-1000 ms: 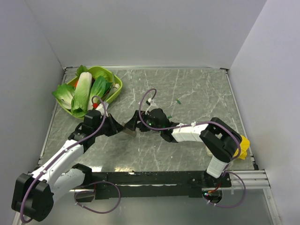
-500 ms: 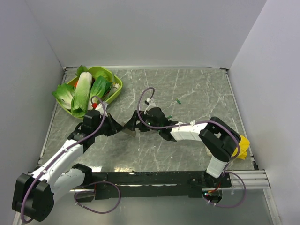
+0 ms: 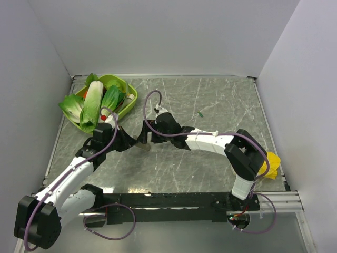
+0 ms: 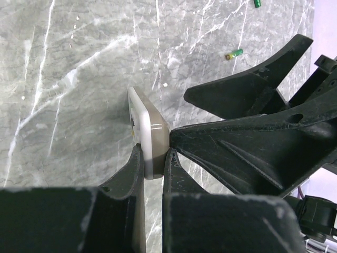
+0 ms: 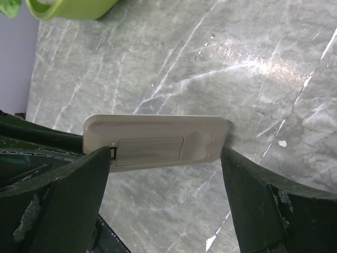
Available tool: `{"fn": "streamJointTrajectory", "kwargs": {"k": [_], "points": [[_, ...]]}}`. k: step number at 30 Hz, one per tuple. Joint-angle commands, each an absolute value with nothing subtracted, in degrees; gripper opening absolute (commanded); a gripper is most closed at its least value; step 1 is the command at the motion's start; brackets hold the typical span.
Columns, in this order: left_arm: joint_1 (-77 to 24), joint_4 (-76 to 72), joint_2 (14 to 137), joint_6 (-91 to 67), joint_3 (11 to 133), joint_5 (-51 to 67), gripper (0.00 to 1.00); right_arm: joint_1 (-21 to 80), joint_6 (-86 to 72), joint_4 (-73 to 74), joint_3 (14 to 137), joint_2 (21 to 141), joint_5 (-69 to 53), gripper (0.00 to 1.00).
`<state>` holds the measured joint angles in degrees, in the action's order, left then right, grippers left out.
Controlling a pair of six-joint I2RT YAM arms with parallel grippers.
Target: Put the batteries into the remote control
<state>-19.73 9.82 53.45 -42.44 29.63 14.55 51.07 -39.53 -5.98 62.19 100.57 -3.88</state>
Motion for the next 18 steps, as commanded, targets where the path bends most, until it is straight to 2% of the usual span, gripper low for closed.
{"fn": "streamJointTrajectory", "kwargs": {"k": [1,18], "points": [[-20.92,13.71,53.09,-38.76,31.46,16.61,0.01,51.68,-35.77,5.70,63.10,105.03,1.93,0.91],[-20.92,18.02,52.12,-39.73,32.08,11.25,0.01,47.64,-36.65,5.71,56.52,100.38,3.78,0.90]]}}
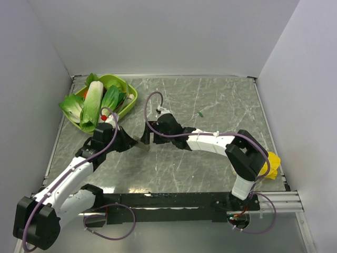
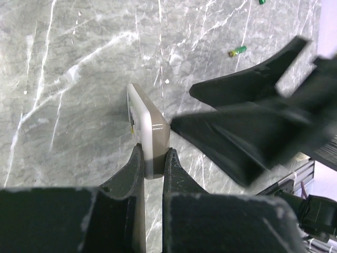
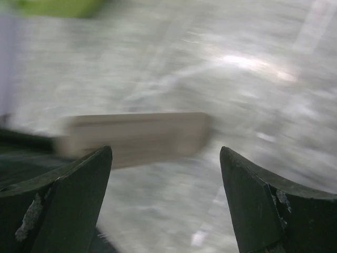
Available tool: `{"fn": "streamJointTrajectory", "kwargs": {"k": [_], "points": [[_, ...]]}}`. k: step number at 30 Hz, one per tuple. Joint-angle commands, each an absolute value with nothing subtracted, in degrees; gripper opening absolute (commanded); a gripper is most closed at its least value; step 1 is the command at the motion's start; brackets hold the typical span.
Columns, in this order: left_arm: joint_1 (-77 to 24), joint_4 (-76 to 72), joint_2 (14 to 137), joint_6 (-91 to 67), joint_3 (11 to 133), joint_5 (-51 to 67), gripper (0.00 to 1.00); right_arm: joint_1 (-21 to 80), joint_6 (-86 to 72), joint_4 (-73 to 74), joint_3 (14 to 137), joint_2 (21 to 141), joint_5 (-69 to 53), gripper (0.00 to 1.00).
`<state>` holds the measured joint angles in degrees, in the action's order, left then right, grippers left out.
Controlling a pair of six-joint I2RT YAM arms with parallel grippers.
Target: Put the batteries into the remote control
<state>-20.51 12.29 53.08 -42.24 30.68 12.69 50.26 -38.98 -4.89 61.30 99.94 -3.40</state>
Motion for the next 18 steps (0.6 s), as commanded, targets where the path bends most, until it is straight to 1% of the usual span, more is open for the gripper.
{"fn": "streamJointTrajectory", "kwargs": {"k": [1,6,9,10,11,13,14,16,18], "points": [[-20.92,18.10,52.03,-39.81,32.08,11.08,0.01,47.46,-36.65,5.63,56.17,100.11,3.87,0.90],[-20.92,18.02,51.86,-39.46,31.99,11.77,0.01,46.93,-36.48,4.14,53.62,97.74,3.78,0.90],[-20.92,15.83,51.59,-38.85,31.29,15.02,0.01,46.41,-33.59,-5.51,48.71,93.89,0.36,0.91],[-20.92,15.04,51.68,-38.59,31.12,16.16,0.01,46.32,-32.36,-12.93,47.13,92.74,-1.13,0.91],[-20.92,14.59,51.85,-38.15,31.03,17.30,0.01,46.23,-30.52,-16.75,43.89,91.59,-4.10,0.91],[-20.92,13.36,52.29,-37.62,30.94,20.21,0.01,46.06,-24.37,-26.05,41.32,89.13,-7.37,0.93],[-20.92,13.01,52.47,-36.75,31.11,21.08,0.01,45.97,-22.00,-29.06,39.57,88.25,-12.08,0.94],[-20.92,13.18,52.99,-35.78,31.64,22.58,0.01,45.97,-14.18,-33.20,38.06,87.63,-16.07,0.97],[-20.92,13.27,53.35,-34.19,32.34,23.46,0.01,46.05,-6.38,-38.40,36.30,87.36,-20.54,0.98]]}}
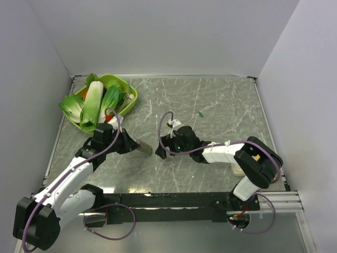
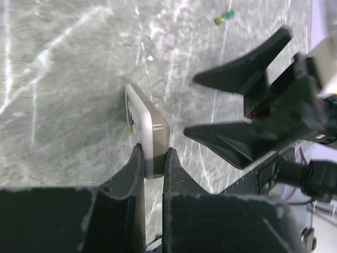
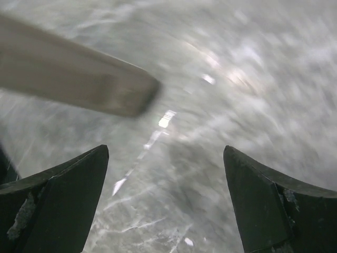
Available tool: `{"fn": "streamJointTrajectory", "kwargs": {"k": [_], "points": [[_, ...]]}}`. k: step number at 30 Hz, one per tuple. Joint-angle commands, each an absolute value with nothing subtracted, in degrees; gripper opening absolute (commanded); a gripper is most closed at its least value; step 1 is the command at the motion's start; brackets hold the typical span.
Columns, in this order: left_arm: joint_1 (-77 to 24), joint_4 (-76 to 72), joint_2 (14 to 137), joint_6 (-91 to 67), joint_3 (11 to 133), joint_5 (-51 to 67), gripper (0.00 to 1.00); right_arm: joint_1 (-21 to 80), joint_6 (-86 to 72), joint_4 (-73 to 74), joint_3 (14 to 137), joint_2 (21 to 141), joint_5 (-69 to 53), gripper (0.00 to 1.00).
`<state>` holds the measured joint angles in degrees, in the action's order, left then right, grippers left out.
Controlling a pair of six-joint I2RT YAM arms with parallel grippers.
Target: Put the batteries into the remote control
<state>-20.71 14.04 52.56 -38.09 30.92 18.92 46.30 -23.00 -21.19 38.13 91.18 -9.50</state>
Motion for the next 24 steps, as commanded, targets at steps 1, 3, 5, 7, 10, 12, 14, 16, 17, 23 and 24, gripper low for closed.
{"fn": "streamJointTrajectory", "kwargs": {"k": [1,3,5,7,10,12,14,16,17,23,24], "points": [[-20.92,13.71,53.87,-33.75,32.60,23.81,0.01,46.05,-4.41,-39.97,35.78,87.45,-21.87,0.98],[-20.92,13.71,54.84,-32.61,33.13,25.04,0.01,46.05,2.76,-42.27,34.98,87.89,-25.46,0.98],[-20.92,13.80,55.81,-31.56,33.66,27.41,0.01,46.05,6.31,-42.01,36.29,89.11,-28.37,0.98],[-20.92,13.97,56.95,-31.20,33.92,28.73,0.01,46.05,10.10,-41.49,37.61,90.34,-33.10,0.98],[-20.92,13.80,56.87,-30.85,34.19,29.44,0.01,46.23,12.21,-38.94,41.56,93.07,-36.03,0.97],[-20.92,13.80,56.52,-30.76,34.63,29.44,0.01,46.67,12.74,-39.81,42.01,94.74,-36.12,0.96],[-20.92,13.71,56.42,-30.85,34.89,29.53,0.01,46.84,12.83,-39.99,42.45,96.06,-36.30,0.96],[-20.92,13.19,56.34,-31.46,34.80,29.79,0.01,47.63,13.18,-39.82,43.15,96.94,-36.47,0.95],[-20.92,12.66,56.34,-32.25,34.54,30.40,0.01,47.90,13.44,-39.99,43.15,97.81,-36.21,0.95],[-20.92,9.32,55.81,-35.59,33.66,31.46,0.01,49.74,12.83,-42.18,43.42,101.42,-34.37,0.92],[-20.92,8.88,55.72,-35.86,33.66,31.64,0.01,49.83,12.83,-42.62,43.33,101.69,-33.84,0.90]]}}
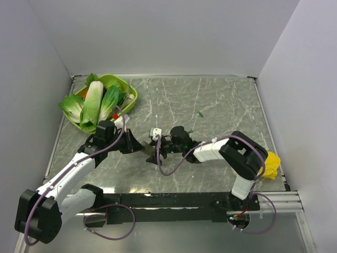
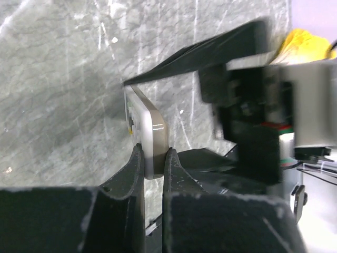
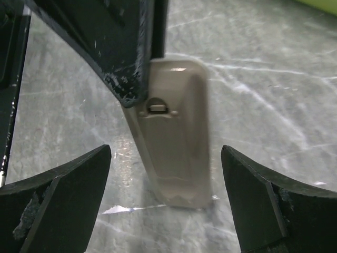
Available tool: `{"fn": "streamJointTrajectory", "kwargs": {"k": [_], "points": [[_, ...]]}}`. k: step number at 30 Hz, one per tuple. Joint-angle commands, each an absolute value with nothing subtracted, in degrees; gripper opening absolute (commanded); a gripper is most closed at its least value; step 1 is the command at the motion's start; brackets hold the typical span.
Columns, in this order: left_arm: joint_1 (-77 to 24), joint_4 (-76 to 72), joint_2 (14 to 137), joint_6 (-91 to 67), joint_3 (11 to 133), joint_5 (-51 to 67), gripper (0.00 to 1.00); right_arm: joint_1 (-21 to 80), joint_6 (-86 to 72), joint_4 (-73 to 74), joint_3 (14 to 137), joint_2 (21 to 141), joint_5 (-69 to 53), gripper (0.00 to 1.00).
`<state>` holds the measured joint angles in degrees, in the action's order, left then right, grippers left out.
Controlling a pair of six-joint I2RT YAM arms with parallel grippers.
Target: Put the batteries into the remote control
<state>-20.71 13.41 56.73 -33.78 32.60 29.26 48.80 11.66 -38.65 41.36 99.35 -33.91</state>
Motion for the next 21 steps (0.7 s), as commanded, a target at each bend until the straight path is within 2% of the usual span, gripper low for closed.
{"fn": "streamJointTrajectory", "kwargs": {"k": [1,5,7,8,10,11,12,14,15,18,21], "points": [[-20.92,8.70,55.64,-36.29,33.58,31.47,0.01,49.92,12.83,-42.89,42.90,102.12,-33.32,0.89],[-20.57,8.70,55.11,-36.30,33.75,31.20,0.02,50.27,11.43,-46.31,40.79,101.69,-31.99,0.77],[-20.04,8.18,54.32,-35.86,33.40,31.55,0.01,50.19,10.99,-46.23,40.08,100.03,-32.86,0.59],[-19.78,7.91,53.53,-35.51,33.40,31.73,0.02,50.19,10.12,-46.23,39.82,99.32,-33.39,0.43],[-18.81,6.08,52.39,-34.72,32.96,32.86,0.13,50.10,8.54,-46.49,38.94,96.78,-34.89,0.28],[-18.46,5.19,50.73,-34.28,32.70,33.48,0.21,49.92,8.00,-46.49,38.67,95.90,-35.50,0.15],[-17.76,4.23,49.76,-33.84,32.52,34.10,0.39,49.49,7.39,-46.06,38.32,94.84,-36.38,0.09],[-17.05,1.08,46.34,-32.00,32.08,36.47,0.58,49.05,5.37,-45.36,37.97,91.42,-38.58,0.00],[-16.70,0.45,45.19,-31.12,32.08,37.08,0.76,48.69,5.01,-43.79,37.79,90.10,-39.19,0.00],[-16.70,-4.47,40.35,-25.51,31.64,39.37,0.91,48.78,5.01,-39.74,38.49,82.47,-40.87,0.00],[-16.61,-8.43,37.45,-22.08,30.85,42.18,0.94,48.69,4.66,-35.26,39.63,77.54,-41.13,0.00]]}}
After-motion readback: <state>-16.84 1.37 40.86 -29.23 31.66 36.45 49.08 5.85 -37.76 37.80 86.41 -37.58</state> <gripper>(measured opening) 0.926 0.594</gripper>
